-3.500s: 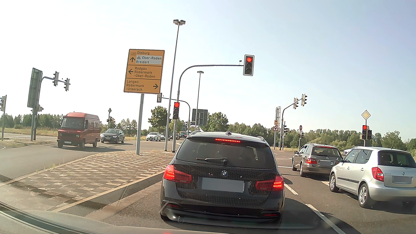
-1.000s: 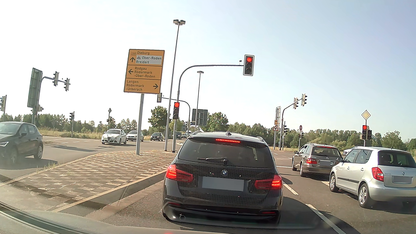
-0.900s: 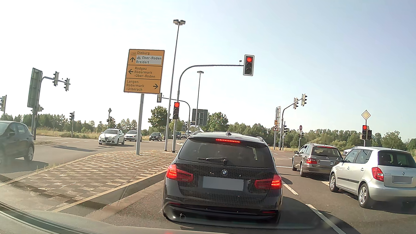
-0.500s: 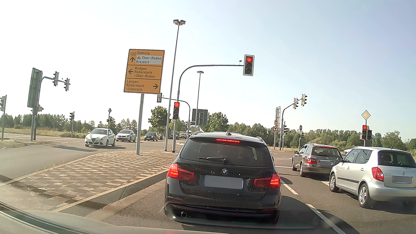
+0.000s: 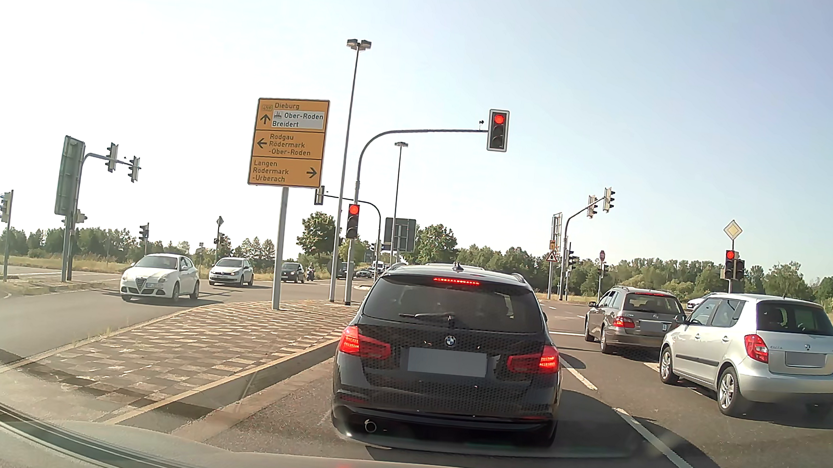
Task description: Follow the waypoints while adhering to traffic rules and regulations
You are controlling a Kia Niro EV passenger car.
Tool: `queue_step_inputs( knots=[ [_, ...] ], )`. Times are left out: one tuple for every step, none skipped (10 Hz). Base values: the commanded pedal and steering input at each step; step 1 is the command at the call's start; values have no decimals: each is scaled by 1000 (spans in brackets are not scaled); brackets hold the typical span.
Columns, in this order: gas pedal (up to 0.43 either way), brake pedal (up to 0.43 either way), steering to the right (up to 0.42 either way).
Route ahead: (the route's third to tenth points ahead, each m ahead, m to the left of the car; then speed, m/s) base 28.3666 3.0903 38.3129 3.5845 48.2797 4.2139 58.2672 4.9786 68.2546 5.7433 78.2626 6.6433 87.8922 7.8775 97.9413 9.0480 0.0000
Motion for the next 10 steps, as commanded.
queue_step_inputs(
  knots=[
    [0, 402, -6],
    [0, 402, -6],
    [0, 402, -6],
    [0, 402, -6],
    [0, 402, -6],
    [0, 402, -6],
    [0, 402, -6],
    [0, 402, -6],
    [0, 402, -6],
    [0, 402, -6]
  ],
)
